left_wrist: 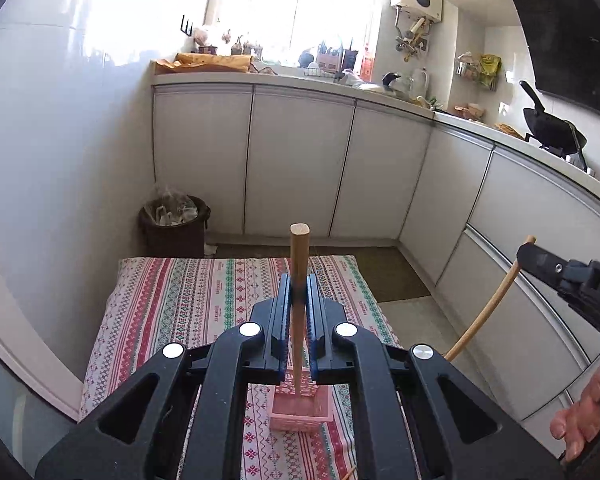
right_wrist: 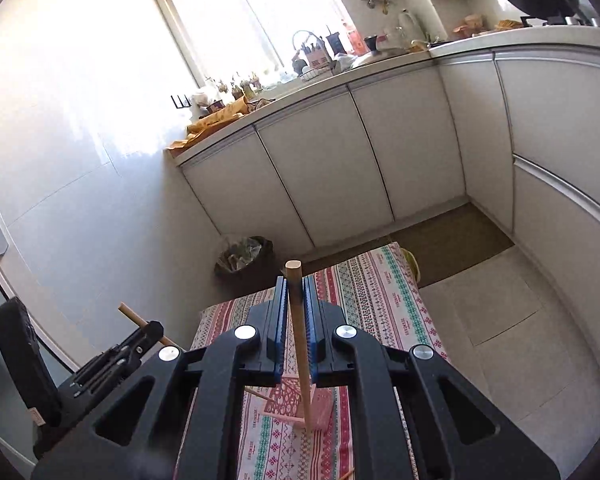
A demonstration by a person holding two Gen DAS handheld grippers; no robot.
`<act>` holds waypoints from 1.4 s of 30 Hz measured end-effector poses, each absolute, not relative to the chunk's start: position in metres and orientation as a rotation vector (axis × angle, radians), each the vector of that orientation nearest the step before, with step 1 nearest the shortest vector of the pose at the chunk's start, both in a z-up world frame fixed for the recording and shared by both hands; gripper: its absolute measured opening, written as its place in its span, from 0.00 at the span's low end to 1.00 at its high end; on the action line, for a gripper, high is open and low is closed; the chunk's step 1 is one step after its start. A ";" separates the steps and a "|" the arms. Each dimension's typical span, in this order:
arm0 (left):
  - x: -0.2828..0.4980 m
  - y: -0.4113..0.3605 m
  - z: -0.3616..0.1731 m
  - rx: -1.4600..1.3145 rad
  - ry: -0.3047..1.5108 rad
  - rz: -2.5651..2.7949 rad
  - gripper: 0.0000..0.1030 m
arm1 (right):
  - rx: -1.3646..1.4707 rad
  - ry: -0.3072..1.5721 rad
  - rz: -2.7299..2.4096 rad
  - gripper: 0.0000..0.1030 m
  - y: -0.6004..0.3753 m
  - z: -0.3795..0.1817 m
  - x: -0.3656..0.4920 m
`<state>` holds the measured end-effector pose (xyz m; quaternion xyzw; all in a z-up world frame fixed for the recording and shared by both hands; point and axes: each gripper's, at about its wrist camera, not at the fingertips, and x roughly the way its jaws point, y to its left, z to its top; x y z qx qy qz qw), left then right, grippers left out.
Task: Organize utensils
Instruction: 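Lift both held chopsticks upright and lower them into the pink holder, then open both tools to release the chopsticks and pull back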
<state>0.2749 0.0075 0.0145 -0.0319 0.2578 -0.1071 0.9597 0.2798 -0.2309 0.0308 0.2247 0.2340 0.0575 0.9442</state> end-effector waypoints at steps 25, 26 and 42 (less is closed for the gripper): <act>0.218 0.098 0.015 -0.309 0.445 -0.070 0.59 | 0.334 0.556 0.124 0.11 -0.153 -0.014 0.336; 0.220 0.098 0.013 -0.305 0.453 -0.069 0.60 | 0.324 0.575 0.117 0.18 -0.151 -0.018 0.337; 0.219 0.076 0.000 -0.225 0.518 -0.075 0.87 | 0.352 0.602 0.019 0.78 -0.186 -0.029 0.291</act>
